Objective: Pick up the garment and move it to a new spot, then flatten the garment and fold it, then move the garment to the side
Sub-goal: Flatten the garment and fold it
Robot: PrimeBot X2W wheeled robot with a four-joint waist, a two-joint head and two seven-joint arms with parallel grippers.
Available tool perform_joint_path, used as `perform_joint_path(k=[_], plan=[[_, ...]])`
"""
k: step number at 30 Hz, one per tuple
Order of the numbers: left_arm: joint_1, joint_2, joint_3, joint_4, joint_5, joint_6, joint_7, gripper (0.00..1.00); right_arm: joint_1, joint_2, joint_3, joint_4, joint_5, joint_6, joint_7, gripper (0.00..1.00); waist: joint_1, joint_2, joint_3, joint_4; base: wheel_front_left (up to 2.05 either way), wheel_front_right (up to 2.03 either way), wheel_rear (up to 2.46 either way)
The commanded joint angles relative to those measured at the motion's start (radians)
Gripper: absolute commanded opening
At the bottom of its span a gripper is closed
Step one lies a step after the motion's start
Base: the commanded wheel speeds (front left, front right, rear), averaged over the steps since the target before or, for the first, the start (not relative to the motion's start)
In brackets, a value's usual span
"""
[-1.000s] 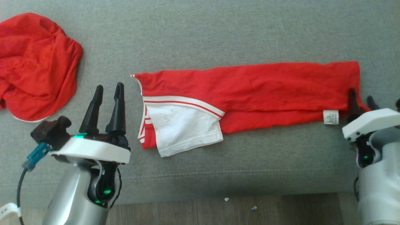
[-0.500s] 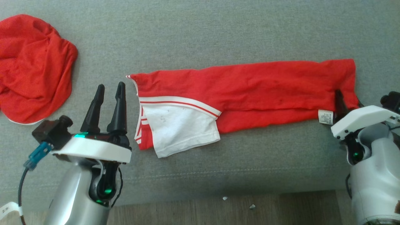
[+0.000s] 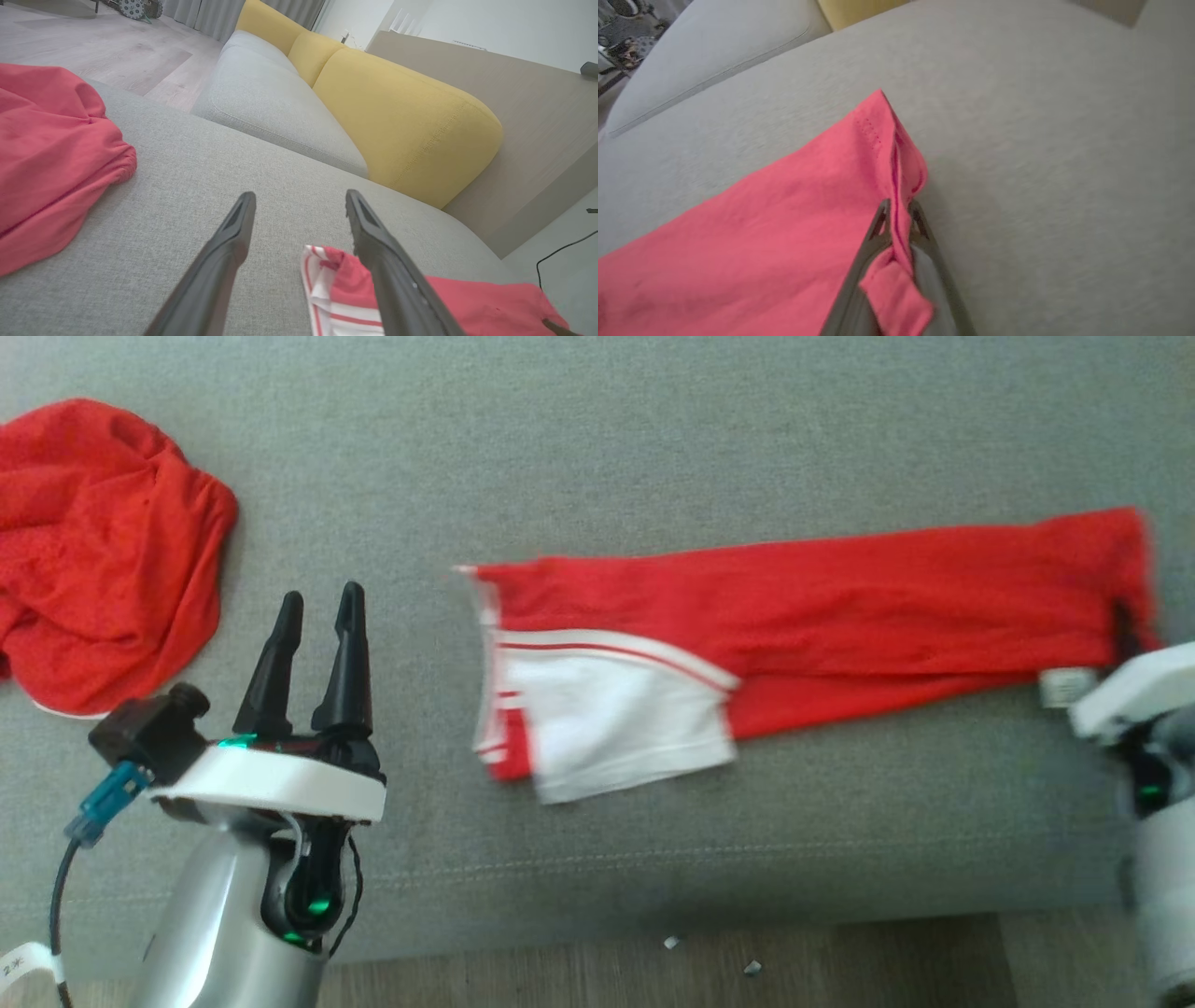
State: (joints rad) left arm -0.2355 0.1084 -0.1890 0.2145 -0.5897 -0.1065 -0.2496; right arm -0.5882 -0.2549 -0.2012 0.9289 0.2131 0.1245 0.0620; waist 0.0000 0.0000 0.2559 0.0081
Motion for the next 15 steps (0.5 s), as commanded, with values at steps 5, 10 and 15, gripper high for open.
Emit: perform_joint_path(k=[5,10,15], plan=[[-0.021,0.003,0.043,-0.026,0.008,-0.006,-0.012,1.00,-0.067,-0.078,-0.134,0.000,-0.145,0.006,-0.041,0.00,0.0000,0.0000,-0.013,-0.005,0.00,0.00,0.00],[-0.015,-0.006,0.049,-0.026,0.009,-0.008,-0.012,1.00,-0.101,-0.034,-0.200,-0.007,-0.253,0.006,-0.045,0.00,0.0000,0.0000,-0.023,-0.008,0.00,0.00,0.00],[-0.002,-0.016,0.051,-0.017,0.009,-0.011,-0.012,1.00,-0.113,0.031,-0.177,-0.040,-0.278,0.006,-0.034,0.00,0.0000,0.0000,-0.046,-0.016,0.00,0.00,0.00]])
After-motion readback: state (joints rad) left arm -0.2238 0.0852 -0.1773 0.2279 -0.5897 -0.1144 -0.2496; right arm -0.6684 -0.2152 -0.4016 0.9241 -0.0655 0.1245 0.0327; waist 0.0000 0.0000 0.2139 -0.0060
